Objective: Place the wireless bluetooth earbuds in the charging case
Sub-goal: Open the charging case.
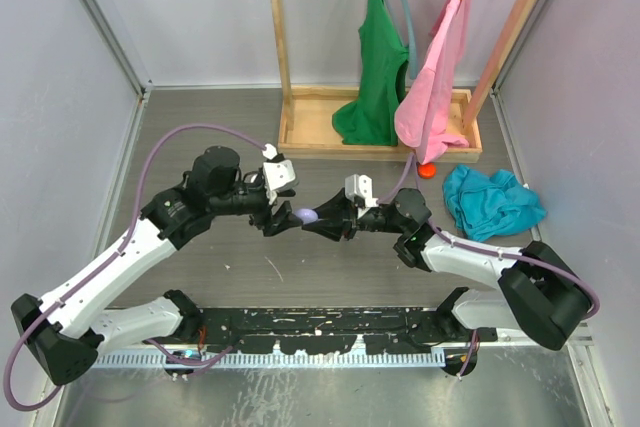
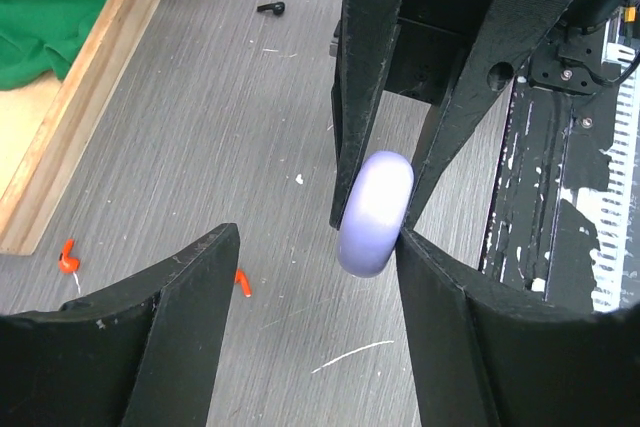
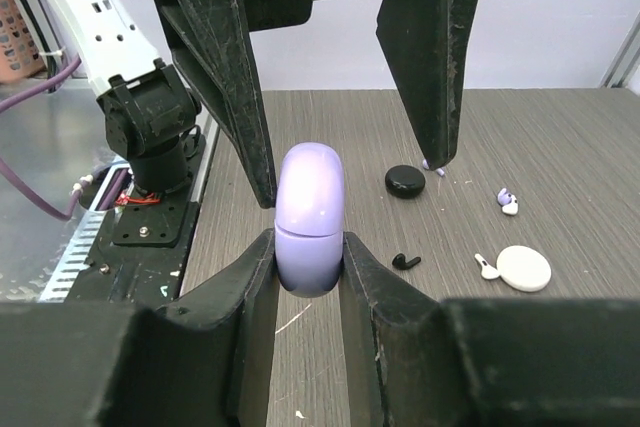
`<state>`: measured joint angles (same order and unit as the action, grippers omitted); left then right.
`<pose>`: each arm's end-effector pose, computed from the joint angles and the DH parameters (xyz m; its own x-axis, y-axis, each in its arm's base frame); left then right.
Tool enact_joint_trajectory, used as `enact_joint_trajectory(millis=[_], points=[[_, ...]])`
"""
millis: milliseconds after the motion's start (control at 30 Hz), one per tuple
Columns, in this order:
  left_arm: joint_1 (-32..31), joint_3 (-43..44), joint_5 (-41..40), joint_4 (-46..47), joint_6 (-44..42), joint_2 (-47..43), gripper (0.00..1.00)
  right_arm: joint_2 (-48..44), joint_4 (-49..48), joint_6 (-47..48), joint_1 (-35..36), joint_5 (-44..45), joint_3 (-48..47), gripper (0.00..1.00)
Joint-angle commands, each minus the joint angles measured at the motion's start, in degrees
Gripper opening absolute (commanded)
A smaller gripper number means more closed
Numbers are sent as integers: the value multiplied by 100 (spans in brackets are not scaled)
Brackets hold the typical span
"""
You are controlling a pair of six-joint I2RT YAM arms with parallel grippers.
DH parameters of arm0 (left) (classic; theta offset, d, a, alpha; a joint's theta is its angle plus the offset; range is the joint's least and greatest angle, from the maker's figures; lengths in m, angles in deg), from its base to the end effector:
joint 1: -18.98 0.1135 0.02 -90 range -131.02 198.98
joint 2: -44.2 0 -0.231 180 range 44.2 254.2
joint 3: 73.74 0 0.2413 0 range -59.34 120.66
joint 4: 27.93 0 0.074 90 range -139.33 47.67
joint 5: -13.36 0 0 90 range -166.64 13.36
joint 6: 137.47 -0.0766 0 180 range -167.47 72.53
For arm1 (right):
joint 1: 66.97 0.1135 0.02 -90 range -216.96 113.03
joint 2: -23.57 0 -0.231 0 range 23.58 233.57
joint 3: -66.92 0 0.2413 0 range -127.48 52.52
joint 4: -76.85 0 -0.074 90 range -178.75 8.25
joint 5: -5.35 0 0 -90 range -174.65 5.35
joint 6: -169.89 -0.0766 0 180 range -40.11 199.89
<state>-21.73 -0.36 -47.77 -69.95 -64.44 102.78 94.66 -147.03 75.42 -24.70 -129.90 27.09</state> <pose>0.1717 -0.1965 0.3077 -0.0699 0.3974 -0.9150 0.9588 0.2800 0.0483 0.1678 0.2261 0.2348 0.0843 0.1508 -0.9850 -0.9960 0.0432 -0.0786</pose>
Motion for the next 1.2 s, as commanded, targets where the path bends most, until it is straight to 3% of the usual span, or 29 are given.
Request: enact_joint_trajectory(millis=[0,467,667,833,1000,1167], points=[[146,153,-202,635,185,-141,65,70,-148,128,38,-332,39,5],[335,157,-473,749,492,-100,68,126,-139,192,34,-374,71,5],[338,140,-457,790,626,-151,72,95,-146,307,33,183,210,5],[344,107,-1219,859,1113,-46,74,46,-143,543,35,1000,547,5],[415,75,-2523,813,1780,263,76,-6,-161,849,37,1751,767,6],[1158,-3,-2895,588,2414,601,76,102,-634,923,36,2321,1025,6]])
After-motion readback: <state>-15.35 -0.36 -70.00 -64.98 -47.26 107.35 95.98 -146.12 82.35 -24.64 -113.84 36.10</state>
